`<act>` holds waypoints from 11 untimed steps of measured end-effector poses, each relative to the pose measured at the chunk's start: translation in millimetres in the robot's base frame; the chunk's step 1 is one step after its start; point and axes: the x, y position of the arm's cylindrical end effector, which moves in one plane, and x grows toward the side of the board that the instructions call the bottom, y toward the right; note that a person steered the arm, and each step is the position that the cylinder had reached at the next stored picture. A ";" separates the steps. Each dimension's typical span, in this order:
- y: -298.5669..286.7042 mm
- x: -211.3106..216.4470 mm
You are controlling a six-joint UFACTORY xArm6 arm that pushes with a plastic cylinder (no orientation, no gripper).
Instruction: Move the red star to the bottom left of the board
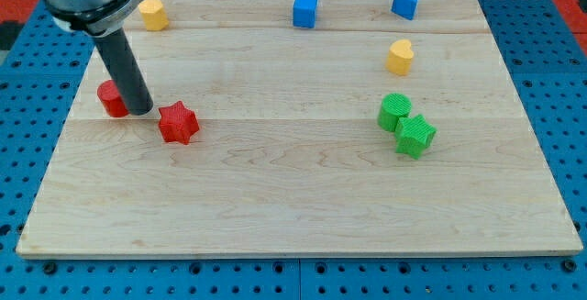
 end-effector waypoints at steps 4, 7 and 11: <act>38.3 34.8; 71.6 114.2; 69.1 119.2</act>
